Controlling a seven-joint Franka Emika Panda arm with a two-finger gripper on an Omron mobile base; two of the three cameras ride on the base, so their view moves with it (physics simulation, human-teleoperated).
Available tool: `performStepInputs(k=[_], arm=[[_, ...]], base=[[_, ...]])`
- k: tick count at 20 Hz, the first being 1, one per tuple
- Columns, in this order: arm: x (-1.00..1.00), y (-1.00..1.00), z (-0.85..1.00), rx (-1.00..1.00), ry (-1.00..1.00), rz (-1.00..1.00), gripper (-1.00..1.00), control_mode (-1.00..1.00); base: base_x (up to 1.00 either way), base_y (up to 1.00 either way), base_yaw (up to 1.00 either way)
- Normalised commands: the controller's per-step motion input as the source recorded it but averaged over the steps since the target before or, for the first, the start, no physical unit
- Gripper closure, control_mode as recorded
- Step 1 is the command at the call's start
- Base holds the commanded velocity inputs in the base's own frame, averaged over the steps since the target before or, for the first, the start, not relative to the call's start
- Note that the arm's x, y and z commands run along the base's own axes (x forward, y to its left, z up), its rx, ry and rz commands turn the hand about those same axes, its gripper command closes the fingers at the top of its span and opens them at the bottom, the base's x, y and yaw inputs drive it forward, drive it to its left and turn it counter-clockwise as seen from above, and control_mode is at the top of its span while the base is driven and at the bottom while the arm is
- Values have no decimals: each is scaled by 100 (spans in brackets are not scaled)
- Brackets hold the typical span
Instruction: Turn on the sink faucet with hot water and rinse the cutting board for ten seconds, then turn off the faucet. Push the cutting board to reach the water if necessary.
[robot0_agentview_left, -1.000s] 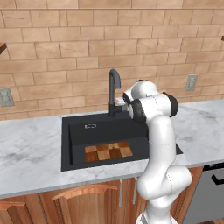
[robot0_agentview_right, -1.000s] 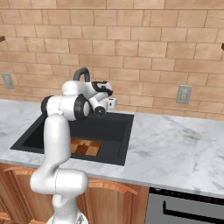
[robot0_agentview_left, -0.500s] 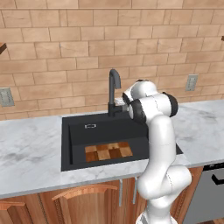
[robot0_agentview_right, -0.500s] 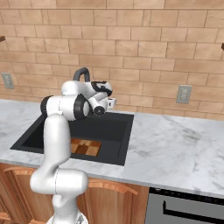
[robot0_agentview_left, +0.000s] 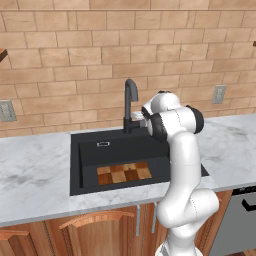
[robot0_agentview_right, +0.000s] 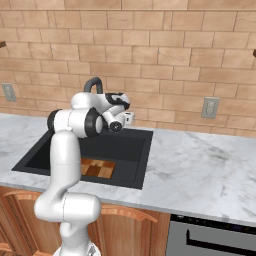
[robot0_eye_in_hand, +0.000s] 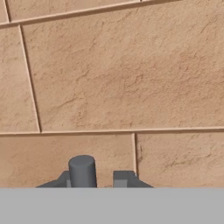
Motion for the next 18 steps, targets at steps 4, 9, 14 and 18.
performStepInputs(k=[4, 9, 14, 18], arm=[[0, -44, 0, 0, 1, 0, 100, -100], [0, -48, 0, 0, 0, 1, 100, -100], [0, -37, 0, 0, 0, 0, 100, -100], [0, -37, 0, 0, 0, 0, 100, -100]], base=[[0, 0, 0], [0, 0, 0], [0, 0, 0], [0, 0, 0]])
